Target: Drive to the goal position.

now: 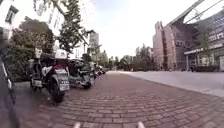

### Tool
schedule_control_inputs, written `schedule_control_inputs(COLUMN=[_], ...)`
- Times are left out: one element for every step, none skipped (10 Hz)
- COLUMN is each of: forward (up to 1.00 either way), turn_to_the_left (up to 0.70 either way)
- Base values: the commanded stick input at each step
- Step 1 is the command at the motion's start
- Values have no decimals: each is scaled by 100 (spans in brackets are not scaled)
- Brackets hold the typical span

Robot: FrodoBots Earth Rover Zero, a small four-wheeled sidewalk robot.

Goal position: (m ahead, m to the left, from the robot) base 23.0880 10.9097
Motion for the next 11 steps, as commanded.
schedule_control_inputs(forward=[70,70,70,70,70,70,70,70,70,70,70], turn_to_the_left=[0,0,0,0,0,0,0,0,0,0,0])
